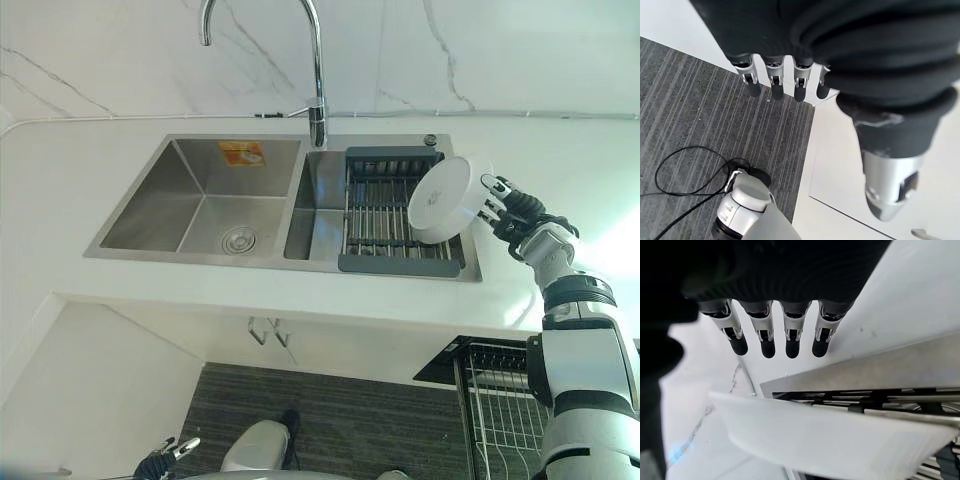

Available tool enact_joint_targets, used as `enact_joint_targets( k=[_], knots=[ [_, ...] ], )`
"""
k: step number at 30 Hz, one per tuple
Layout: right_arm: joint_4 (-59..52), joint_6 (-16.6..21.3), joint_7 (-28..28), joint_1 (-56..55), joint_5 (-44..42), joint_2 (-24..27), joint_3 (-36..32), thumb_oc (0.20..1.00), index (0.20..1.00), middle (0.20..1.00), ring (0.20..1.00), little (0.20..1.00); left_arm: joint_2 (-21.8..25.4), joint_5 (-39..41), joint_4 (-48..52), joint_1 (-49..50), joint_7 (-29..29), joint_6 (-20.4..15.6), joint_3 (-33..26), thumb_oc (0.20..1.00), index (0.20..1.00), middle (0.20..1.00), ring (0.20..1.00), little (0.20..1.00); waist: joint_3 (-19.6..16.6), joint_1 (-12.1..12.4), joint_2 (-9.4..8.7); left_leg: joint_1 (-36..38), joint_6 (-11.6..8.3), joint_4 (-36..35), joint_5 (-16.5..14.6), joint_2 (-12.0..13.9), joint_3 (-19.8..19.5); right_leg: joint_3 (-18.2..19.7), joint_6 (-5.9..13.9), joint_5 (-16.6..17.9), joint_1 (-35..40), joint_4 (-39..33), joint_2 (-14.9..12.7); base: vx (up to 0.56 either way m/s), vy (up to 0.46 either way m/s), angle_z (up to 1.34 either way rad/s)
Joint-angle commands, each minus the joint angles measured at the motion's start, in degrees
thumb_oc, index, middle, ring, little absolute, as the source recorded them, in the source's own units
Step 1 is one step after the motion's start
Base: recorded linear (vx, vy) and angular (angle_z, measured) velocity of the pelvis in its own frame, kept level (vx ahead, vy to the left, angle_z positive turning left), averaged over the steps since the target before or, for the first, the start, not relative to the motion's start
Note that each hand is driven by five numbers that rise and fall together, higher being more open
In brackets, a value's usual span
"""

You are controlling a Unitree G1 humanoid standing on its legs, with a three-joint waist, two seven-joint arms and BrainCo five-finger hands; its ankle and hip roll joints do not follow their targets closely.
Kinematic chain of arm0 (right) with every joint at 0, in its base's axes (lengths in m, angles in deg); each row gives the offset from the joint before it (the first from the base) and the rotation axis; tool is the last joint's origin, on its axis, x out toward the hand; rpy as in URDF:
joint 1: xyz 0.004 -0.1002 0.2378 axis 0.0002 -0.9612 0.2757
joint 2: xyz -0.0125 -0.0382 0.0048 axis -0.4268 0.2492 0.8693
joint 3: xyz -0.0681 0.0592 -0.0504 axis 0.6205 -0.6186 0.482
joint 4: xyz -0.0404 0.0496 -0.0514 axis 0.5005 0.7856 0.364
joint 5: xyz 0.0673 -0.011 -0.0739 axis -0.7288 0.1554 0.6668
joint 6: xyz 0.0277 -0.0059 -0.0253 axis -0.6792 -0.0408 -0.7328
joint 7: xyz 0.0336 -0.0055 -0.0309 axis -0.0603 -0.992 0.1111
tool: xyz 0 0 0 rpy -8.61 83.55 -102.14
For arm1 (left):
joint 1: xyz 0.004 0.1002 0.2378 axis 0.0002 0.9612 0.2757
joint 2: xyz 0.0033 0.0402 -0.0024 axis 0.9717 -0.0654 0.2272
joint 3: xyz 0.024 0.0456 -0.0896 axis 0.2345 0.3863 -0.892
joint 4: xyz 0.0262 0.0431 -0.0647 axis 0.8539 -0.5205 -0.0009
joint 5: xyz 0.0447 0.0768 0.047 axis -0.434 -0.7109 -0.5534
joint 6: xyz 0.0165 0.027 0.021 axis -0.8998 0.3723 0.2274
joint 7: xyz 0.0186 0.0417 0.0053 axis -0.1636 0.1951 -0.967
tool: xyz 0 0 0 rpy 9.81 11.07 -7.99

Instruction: Place the dishes in the dishwasher.

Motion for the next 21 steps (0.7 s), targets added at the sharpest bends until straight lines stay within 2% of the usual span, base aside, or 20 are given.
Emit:
enact_joint_targets(
  k=[1,21],
  knots=[
    [1.03,2.84,1.72,5.69,-0.11,2.02,2.12,1.0,1.0,1.0,1.0,1.0,3.51,2.12,1.7,-0.03,-0.14,-0.67,4.26,1.0,1.0,1.0,1.0,1.0,-2.49,1.77,-0.42,-1.77,-3.3,4.43,-4.01,3.93,3.28,3.04,-0.57,-3.74,-2.57,2.9,-1.17,-0.01,-0.001,0.05],
    [2.28,1.77,1.81,7.74,0.51,1.83,3.82,1.0,1.0,1.0,1.0,1.0,3.37,1.44,0.65,0.46,0.42,-0.35,4.12,1.0,1.0,1.0,1.0,1.0,-2.5,2.88,-0.95,-2.18,-3.55,4.43,-3.5,4.01,2.48,2.51,-0.69,-4.04,-2.11,2.9,-0.79,0.0,0.0,0.01]
  ],
)
